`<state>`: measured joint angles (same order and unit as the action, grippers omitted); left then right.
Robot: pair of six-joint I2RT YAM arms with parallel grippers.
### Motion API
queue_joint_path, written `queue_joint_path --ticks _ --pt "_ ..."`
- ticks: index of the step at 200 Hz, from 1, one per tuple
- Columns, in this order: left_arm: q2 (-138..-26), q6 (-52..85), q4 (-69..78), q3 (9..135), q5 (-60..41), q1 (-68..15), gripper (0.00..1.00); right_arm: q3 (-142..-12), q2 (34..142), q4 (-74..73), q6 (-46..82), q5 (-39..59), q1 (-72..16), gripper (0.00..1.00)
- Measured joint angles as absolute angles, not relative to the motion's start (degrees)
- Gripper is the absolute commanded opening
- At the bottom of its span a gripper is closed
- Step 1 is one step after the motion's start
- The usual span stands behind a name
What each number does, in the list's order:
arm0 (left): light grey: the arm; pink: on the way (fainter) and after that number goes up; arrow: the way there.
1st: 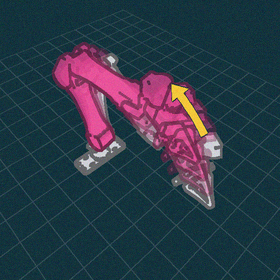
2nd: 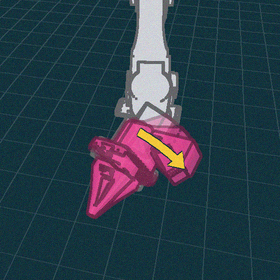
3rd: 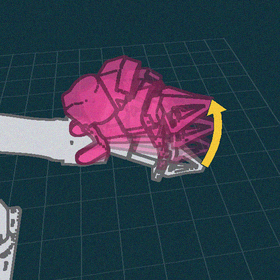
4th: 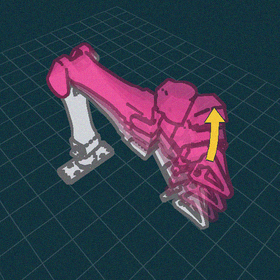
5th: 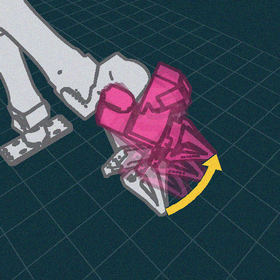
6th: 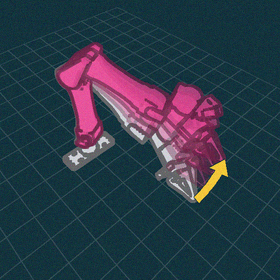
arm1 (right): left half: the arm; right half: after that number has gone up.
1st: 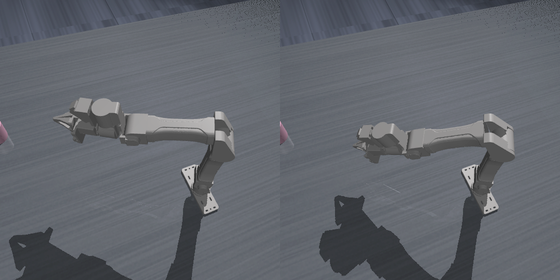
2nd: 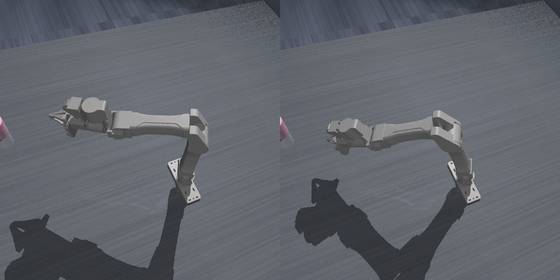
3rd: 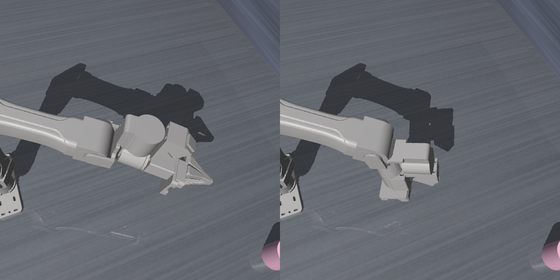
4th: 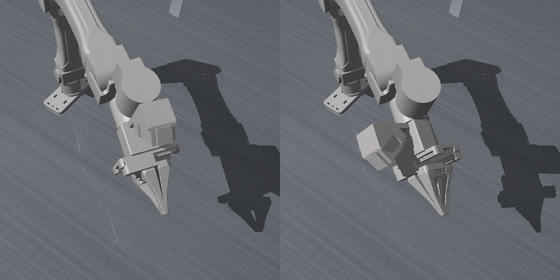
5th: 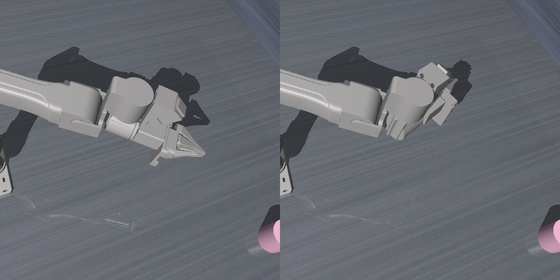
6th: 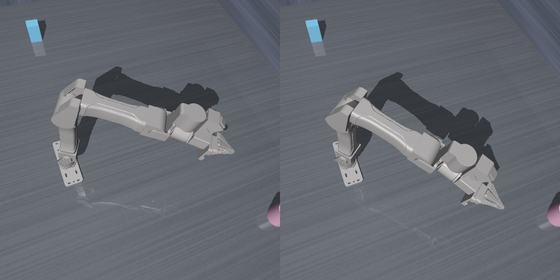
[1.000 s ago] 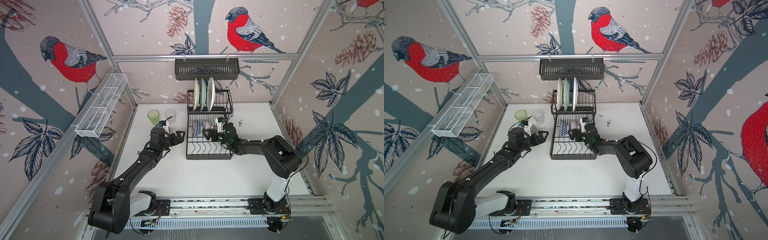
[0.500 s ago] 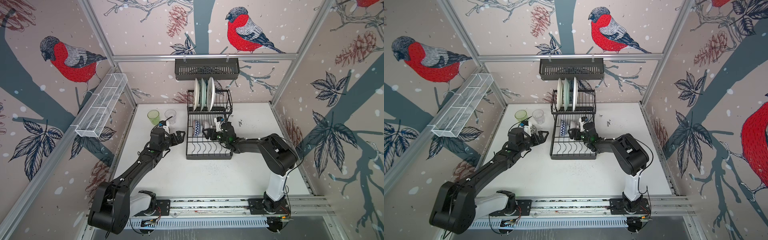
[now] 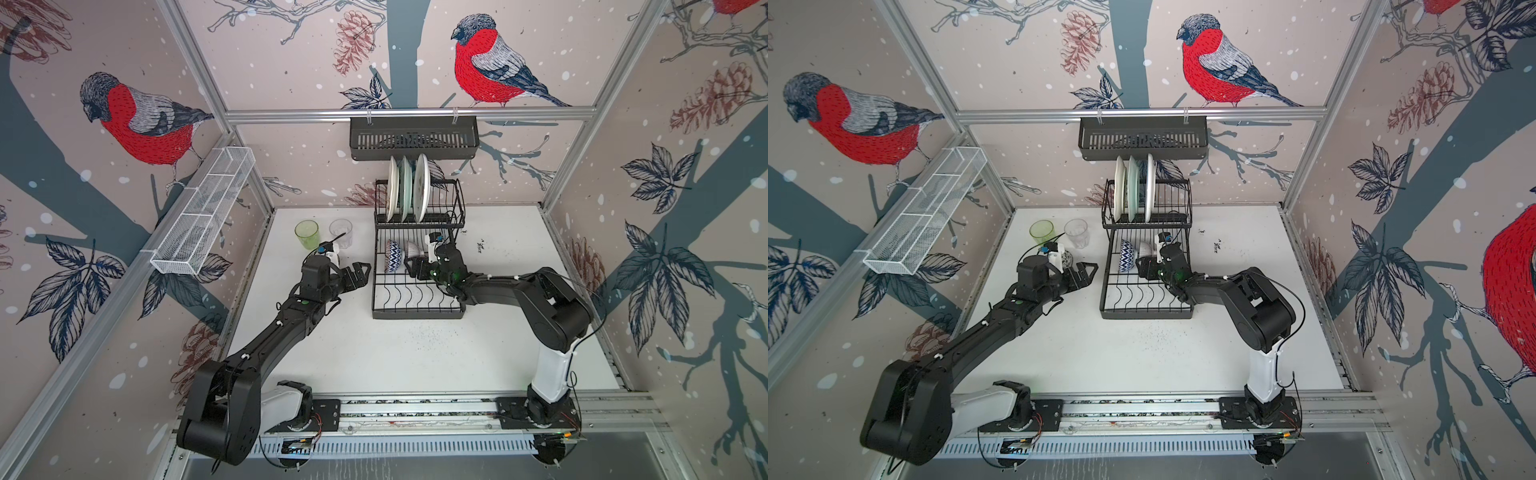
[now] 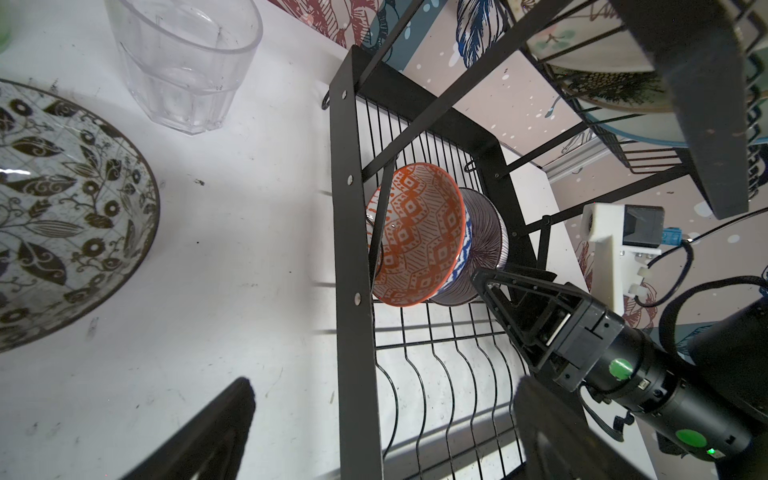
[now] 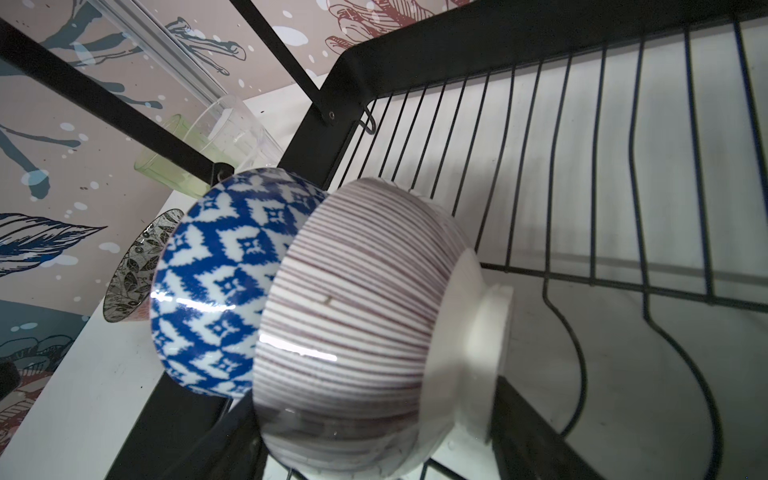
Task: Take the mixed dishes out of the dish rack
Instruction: 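Lower the right gripper onto the purple striped bowl in the rack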
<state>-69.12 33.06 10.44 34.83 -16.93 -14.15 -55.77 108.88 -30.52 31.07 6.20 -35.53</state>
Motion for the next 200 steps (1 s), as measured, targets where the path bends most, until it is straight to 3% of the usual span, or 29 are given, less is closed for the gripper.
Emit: queue_joint_path --ticks 200 --pt "-70.28 34.30 12.88 34.35 -19.35 -14.81 0.97 -53.67 105.41 -29.74 30.02 2.44 -35.79 0.63"
